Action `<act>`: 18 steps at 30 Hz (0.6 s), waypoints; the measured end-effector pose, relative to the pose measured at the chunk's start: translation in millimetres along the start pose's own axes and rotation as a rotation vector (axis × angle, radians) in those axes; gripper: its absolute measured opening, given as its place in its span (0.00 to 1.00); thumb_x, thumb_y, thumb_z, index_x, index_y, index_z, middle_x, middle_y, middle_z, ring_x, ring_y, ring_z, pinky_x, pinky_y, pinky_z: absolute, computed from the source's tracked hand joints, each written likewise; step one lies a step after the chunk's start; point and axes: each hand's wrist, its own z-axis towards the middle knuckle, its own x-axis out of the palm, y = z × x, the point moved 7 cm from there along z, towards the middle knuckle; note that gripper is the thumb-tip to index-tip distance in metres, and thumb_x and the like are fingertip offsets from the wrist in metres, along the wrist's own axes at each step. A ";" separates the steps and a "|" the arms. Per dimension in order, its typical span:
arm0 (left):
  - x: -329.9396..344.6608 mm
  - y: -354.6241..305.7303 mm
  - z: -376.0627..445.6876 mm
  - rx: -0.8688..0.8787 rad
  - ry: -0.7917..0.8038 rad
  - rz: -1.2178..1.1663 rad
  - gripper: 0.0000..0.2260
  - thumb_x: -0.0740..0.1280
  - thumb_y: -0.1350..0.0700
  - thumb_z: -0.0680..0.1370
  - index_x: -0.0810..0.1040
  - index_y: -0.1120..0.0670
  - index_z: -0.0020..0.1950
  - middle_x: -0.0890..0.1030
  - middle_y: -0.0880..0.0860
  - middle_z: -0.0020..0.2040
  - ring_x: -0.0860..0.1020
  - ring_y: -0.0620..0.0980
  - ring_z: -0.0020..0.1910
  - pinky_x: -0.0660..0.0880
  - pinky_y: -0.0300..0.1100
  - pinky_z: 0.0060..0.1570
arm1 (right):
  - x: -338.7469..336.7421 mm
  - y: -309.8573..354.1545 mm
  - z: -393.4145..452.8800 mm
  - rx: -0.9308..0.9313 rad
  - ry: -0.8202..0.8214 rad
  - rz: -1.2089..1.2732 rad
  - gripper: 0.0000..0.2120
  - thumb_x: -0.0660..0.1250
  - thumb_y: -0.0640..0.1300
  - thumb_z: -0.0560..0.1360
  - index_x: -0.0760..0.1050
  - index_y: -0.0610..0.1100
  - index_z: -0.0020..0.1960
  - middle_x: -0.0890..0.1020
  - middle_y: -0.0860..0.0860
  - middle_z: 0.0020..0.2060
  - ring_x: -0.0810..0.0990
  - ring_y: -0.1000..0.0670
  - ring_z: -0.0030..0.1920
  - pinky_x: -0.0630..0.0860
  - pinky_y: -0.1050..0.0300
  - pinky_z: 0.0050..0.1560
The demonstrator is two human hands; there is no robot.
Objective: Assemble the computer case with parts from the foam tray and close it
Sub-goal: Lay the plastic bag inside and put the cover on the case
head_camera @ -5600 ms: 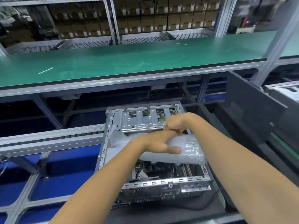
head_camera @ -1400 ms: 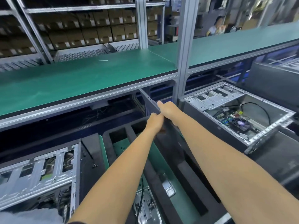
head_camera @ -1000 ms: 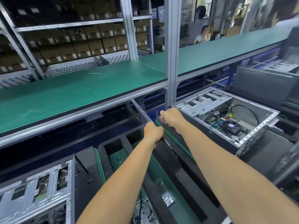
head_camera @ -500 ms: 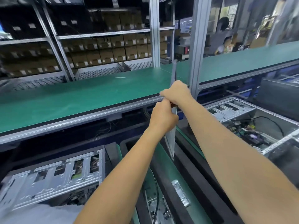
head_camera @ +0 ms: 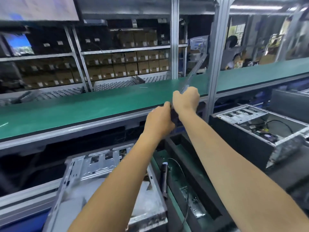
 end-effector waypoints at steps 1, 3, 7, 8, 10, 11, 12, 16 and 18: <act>-3.8 11.7 -12.7 -0.043 0.032 0.037 0.09 0.63 0.63 0.69 0.67 0.58 0.47 0.70 0.54 0.35 0.69 0.58 0.35 0.61 0.46 0.30 | 4.9 0.9 -18.7 0.007 0.010 0.042 0.15 0.66 0.37 0.74 0.63 0.42 0.34 0.70 0.50 0.30 0.68 0.52 0.29 0.62 0.58 0.26; -9.9 32.0 -40.6 -0.107 0.066 0.093 0.08 0.65 0.64 0.70 0.68 0.59 0.46 0.71 0.56 0.37 0.73 0.59 0.38 0.63 0.45 0.32 | 17.1 -0.2 -55.0 0.045 0.052 0.140 0.15 0.66 0.35 0.73 0.62 0.43 0.33 0.70 0.50 0.29 0.68 0.51 0.28 0.63 0.58 0.27; -21.9 63.9 -93.2 -0.137 0.043 0.215 0.12 0.65 0.67 0.72 0.63 0.56 0.43 0.76 0.59 0.41 0.76 0.62 0.41 0.62 0.47 0.34 | 40.5 -15.1 -115.6 0.208 0.123 0.422 0.15 0.66 0.31 0.69 0.61 0.42 0.33 0.68 0.50 0.27 0.64 0.49 0.28 0.62 0.59 0.31; -25.9 71.8 -104.5 -0.132 0.029 0.264 0.12 0.64 0.68 0.72 0.62 0.56 0.43 0.76 0.59 0.42 0.77 0.62 0.42 0.62 0.47 0.34 | 47.2 -16.8 -128.3 0.241 0.164 0.491 0.15 0.67 0.30 0.69 0.62 0.43 0.34 0.67 0.48 0.28 0.64 0.50 0.29 0.63 0.58 0.32; -33.7 89.4 -126.7 -0.138 0.026 0.353 0.11 0.62 0.71 0.72 0.64 0.56 0.45 0.76 0.58 0.44 0.78 0.61 0.42 0.61 0.46 0.32 | 60.7 -20.1 -150.5 0.287 0.269 0.558 0.15 0.69 0.30 0.68 0.64 0.42 0.36 0.68 0.46 0.31 0.67 0.51 0.32 0.66 0.57 0.34; -37.8 98.6 -137.6 -0.147 0.030 0.387 0.11 0.62 0.71 0.72 0.66 0.58 0.47 0.76 0.58 0.45 0.78 0.60 0.43 0.61 0.46 0.32 | 67.3 -22.7 -161.1 0.319 0.326 0.593 0.14 0.70 0.30 0.69 0.66 0.42 0.37 0.71 0.45 0.33 0.71 0.49 0.33 0.70 0.57 0.35; -42.2 107.1 -148.7 -0.154 0.021 0.412 0.11 0.61 0.71 0.72 0.67 0.59 0.49 0.76 0.58 0.46 0.78 0.60 0.43 0.62 0.46 0.31 | 72.5 -26.4 -170.8 0.366 0.386 0.641 0.12 0.71 0.32 0.70 0.69 0.41 0.37 0.75 0.44 0.34 0.75 0.47 0.35 0.75 0.57 0.35; -52.2 122.9 -198.4 -0.051 -0.009 0.537 0.16 0.69 0.74 0.63 0.76 0.65 0.49 0.79 0.60 0.43 0.80 0.57 0.40 0.75 0.45 0.27 | 65.0 -69.2 -179.9 0.639 0.435 0.867 0.12 0.69 0.53 0.76 0.78 0.45 0.52 0.85 0.48 0.47 0.85 0.48 0.44 0.78 0.56 0.40; -56.6 128.1 -223.4 0.011 -0.007 0.627 0.17 0.72 0.75 0.57 0.79 0.66 0.44 0.80 0.60 0.39 0.80 0.56 0.35 0.77 0.41 0.27 | 49.3 -97.8 -166.3 0.727 0.314 0.920 0.19 0.66 0.57 0.77 0.75 0.43 0.59 0.82 0.47 0.54 0.83 0.47 0.50 0.77 0.55 0.44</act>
